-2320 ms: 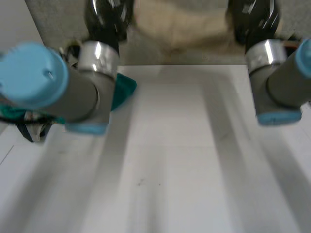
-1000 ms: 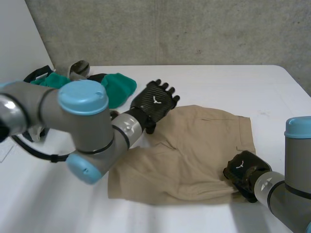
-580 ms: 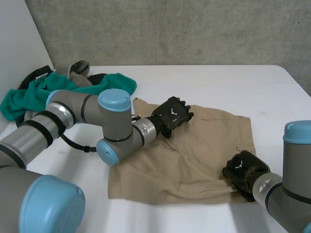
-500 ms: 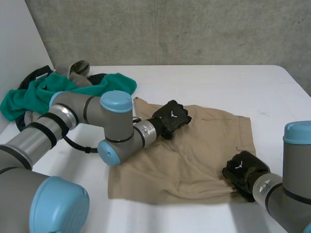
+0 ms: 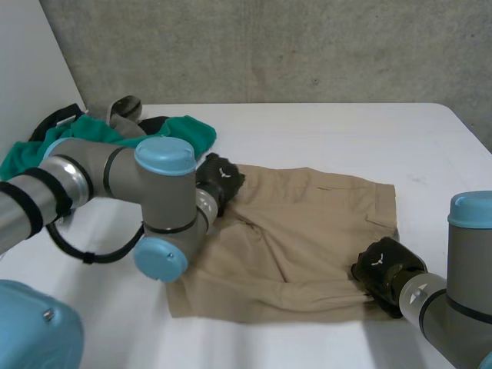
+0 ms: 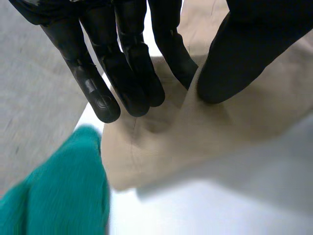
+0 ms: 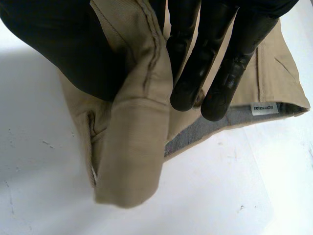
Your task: Fold the laundry.
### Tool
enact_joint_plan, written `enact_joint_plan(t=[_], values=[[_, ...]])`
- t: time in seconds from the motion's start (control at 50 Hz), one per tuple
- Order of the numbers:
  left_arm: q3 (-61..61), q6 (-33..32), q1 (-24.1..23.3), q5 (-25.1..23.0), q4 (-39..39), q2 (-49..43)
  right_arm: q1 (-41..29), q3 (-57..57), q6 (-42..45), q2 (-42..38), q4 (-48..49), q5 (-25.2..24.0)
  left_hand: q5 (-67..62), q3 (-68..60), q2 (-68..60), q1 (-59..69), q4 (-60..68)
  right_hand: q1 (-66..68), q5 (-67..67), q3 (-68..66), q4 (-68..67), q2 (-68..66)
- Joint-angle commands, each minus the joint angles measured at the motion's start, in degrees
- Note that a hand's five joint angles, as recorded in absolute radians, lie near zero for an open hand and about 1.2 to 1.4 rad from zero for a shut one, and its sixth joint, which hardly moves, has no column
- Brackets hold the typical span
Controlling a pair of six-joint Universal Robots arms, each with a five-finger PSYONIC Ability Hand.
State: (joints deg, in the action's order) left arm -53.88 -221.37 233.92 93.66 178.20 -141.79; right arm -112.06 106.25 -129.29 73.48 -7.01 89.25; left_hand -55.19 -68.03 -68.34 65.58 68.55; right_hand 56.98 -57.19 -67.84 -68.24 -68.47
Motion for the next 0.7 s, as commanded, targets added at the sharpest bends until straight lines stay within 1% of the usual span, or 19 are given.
enact_joint_plan(t=[0.02, 0.12, 0.16, 0.22, 0.3, 0.32, 0.38, 0.4, 0.5, 0.56, 0.62, 0.7], values=[[-6.67, 1.11, -2.58, 6.27, 0.04, 3.36, 0.0, 0.01, -0.08, 0.0, -0.02, -0.04, 19.5, 22.35, 22.65, -19.89, -22.86, 23.02, -12.81, -12.16, -11.76, -11.53], [-7.12, 1.38, -2.94, 5.83, 0.57, 5.64, 0.0, 0.01, -0.08, 0.0, -0.02, 0.04, 35.1, 37.95, 38.25, -35.49, -38.46, 23.02, -12.81, -12.16, -11.76, -11.53], [-7.21, 1.55, -2.77, 5.65, 1.09, 7.14, 0.0, 0.01, -0.08, 0.0, 0.07, 0.04, 36.63, 39.48, 39.79, -37.03, -40.0, 23.02, -12.81, -12.16, -11.76, -11.53], [-7.21, 1.73, -2.41, 5.3, 3.46, 8.81, 0.0, 0.01, 0.0, 0.0, 0.07, 0.04, 36.8, 39.65, 39.95, -37.19, -40.16, 23.02, -12.81, -12.16, -11.76, -11.53], [-7.21, 1.55, -2.06, 2.32, 6.1, 9.25, 0.0, 0.01, 0.0, 0.0, 0.07, 0.04, 36.8, 39.65, 39.96, -37.2, -40.17, 23.02, -12.81, -12.16, -11.76, -11.53], [-7.03, 1.46, -1.8, 0.49, 6.54, 9.16, 0.0, 0.01, -0.08, 0.0, 0.07, 0.04, 36.97, 39.82, 40.12, -37.36, -40.33, 23.02, -12.81, -12.16, -11.76, -11.53], [-6.42, 1.46, -0.66, -2.77, 6.81, 8.46, 0.0, 0.1, 0.0, 0.0, 0.07, 0.04, 36.97, 39.82, 40.12, -37.36, -40.33, 23.02, -12.81, -12.16, -11.76, -11.53], [-6.07, 1.46, -0.05, -4.96, 6.9, 7.94, 0.0, 0.1, -0.08, 0.0, 0.07, 0.04, 36.97, 39.82, 40.12, -37.36, -40.33, 23.02, -12.81, -12.16, -11.76, -11.53], [-2.82, 1.38, 0.75, -10.25, 7.16, 3.2, 0.0, 0.19, -0.08, -0.09, 0.07, 0.04, 36.64, 39.49, 39.79, -37.03, -40.0, 23.02, -12.81, -12.16, -11.76, -11.53], [0.16, 1.29, 1.28, -11.83, 7.07, -0.4, 0.0, 0.36, -0.08, -0.09, 0.07, 0.04, 36.13, 38.98, 39.29, -36.53, -39.5, 23.02, -12.81, -12.16, -11.76, -11.53], [2.37, 1.11, 1.45, -12.19, 6.55, -2.78, 0.0, 0.36, -0.08, -0.09, 0.24, 0.04, 34.63, 37.48, 37.78, -35.02, -37.99, 23.02, -12.81, -12.16, -11.76, -11.53], [4.13, 1.11, 1.98, -12.19, 5.23, -4.63, 0.09, 0.45, -0.08, -0.09, 0.42, 0.04, 23.22, 26.07, 26.37, -23.61, -26.58, 23.02, -12.81, -12.16, -11.76, -11.53]])
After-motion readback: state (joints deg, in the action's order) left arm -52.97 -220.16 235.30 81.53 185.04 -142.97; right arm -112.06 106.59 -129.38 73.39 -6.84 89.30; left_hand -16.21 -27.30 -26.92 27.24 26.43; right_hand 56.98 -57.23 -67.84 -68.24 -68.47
